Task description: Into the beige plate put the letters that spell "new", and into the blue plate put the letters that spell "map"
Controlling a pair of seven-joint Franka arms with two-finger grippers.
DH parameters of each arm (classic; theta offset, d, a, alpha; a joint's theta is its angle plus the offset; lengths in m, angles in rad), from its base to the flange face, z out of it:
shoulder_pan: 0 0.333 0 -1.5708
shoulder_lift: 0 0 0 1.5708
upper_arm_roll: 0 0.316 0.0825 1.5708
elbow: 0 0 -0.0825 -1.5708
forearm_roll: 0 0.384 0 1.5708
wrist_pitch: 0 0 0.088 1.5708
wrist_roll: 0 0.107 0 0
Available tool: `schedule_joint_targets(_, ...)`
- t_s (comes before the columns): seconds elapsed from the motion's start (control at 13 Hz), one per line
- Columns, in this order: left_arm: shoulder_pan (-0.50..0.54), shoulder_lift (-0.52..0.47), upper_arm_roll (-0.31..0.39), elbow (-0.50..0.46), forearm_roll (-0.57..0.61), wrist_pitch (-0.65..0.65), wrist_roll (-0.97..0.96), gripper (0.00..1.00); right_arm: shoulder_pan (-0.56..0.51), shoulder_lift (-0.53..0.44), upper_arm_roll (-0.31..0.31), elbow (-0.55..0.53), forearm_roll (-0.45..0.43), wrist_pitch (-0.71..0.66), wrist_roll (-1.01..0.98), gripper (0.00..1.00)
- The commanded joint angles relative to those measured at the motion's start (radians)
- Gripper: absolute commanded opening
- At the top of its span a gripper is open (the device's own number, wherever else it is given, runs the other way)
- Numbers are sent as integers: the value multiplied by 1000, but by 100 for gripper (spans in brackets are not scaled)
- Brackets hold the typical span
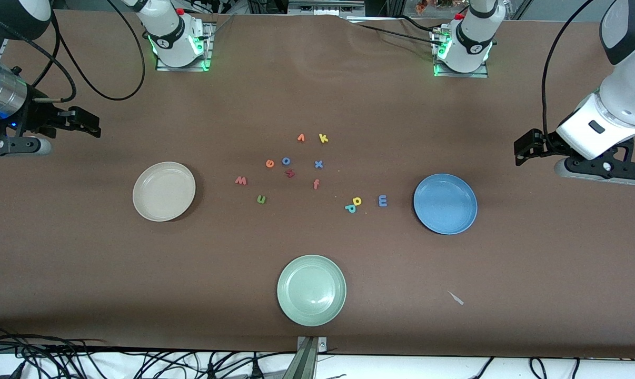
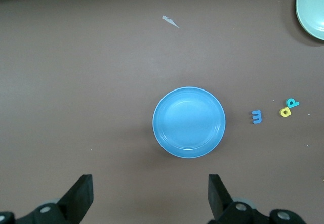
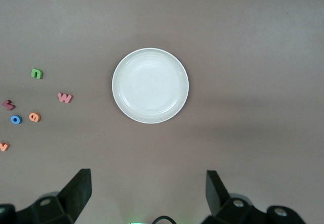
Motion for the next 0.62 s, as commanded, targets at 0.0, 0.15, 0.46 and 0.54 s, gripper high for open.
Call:
schedule_joint_targets(0.0, 2, 4, 1, 16, 18, -21, 20, 100, -4, -19, -3, -13, 18, 3, -23, 100)
schedule_joint_targets(0.15, 2, 2, 1, 13, 18, -21, 20, 100, -4, -19, -3, -11, 18, 0, -23, 100)
schedule_joint_targets(0.46, 0, -1, -4, 8, 20, -31, 20, 100, -4, -19, -3, -11, 18, 3, -23, 100)
schedule_joint_targets(0.54, 0, 1, -2, 7, 20, -31, 20, 100, -4, -19, -3, -11, 18, 5, -23, 100)
